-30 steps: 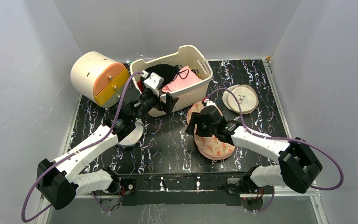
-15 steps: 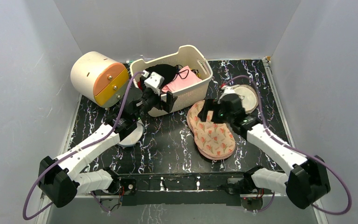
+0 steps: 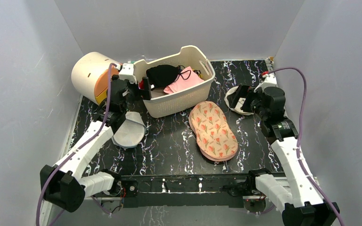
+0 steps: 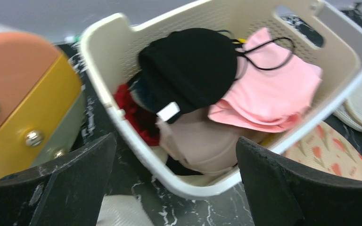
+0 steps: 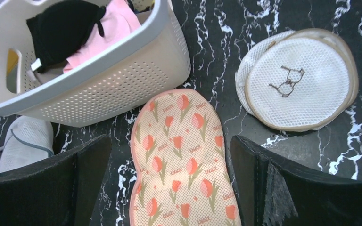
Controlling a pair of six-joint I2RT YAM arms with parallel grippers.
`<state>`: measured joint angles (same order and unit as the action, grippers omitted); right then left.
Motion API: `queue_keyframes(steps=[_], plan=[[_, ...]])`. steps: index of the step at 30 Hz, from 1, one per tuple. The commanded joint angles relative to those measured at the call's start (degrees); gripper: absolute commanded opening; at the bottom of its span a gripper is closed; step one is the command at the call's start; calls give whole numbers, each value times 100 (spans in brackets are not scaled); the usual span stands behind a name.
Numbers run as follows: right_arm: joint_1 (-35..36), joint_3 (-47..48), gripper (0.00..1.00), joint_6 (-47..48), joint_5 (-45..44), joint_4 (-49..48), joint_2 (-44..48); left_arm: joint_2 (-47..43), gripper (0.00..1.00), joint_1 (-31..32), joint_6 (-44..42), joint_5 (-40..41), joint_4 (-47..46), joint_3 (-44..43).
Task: Unzip the laundry bag and remove the bra
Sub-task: Reset both arms
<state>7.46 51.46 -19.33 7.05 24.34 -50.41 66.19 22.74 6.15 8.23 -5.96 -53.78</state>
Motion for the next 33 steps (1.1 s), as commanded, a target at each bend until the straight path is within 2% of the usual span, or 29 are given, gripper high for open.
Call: queue_keyframes(steps=[1, 7, 14, 17, 33], plan=[[-9, 786, 98, 308, -265, 308, 325, -825, 98, -76, 75, 600, 669, -514], [-8, 1530, 98, 632, -671, 536, 781, -1613, 98, -99, -94, 1091, 1637, -1296], [-5, 2037, 98, 677, -677, 575, 1084, -2452, 98, -95, -135, 1329, 1799, -1606], [0, 2093, 98, 668, -608, 568, 1110, -2677, 98, -95, -177, 1193, 1710, -1576], [0, 2251, 98, 610, -729, 632, 977, -2806, 98, -95, -340, 905, 1550, -1448]])
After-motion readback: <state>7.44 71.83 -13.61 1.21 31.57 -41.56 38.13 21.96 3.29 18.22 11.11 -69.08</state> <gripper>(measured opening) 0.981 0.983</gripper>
